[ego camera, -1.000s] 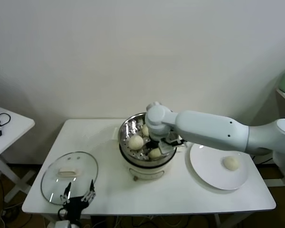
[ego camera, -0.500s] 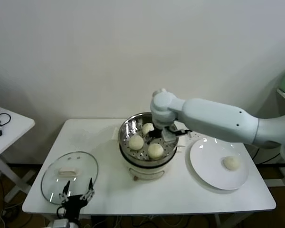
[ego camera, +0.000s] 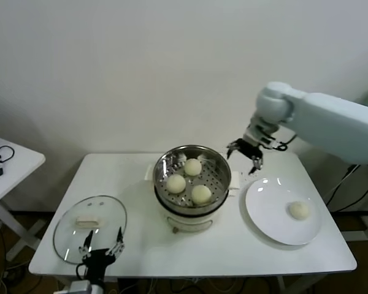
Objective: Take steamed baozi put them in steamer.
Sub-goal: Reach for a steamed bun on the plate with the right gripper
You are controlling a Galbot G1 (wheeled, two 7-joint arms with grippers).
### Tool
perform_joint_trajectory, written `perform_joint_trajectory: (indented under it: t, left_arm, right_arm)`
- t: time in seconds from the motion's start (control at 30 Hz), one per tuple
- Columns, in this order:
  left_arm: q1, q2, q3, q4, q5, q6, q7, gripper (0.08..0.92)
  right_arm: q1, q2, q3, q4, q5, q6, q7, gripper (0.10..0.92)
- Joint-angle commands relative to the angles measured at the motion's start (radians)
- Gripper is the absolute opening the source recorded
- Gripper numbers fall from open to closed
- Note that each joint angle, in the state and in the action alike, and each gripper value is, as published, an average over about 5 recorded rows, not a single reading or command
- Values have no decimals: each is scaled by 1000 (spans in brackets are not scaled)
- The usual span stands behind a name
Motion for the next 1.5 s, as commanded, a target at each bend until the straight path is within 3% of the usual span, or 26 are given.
perform_joint_trajectory:
  t: [0.03, 0.3, 0.77, 1.07, 1.5]
  left_arm:
    - [-4, 6, 11, -2, 4, -4, 3, 823]
    - [0, 1, 13, 4, 15, -14, 18, 823]
    - [6, -6, 16, 10, 27, -16, 16, 823]
    - [5, -10, 16, 13, 42, -17, 12, 823]
    - [3, -10, 17, 12, 44, -13, 11, 823]
  right_arm:
    - [-289, -301, 231, -89, 36, -202, 47, 823]
    - [-585, -340, 453, -142, -96, -192, 42, 823]
    - [-656, -202, 529, -362, -272, -131, 59, 823]
    - [-660, -103, 542, -469, -297, -102, 67, 823]
    - [-667, -52, 530, -508, -309, -84, 52, 823]
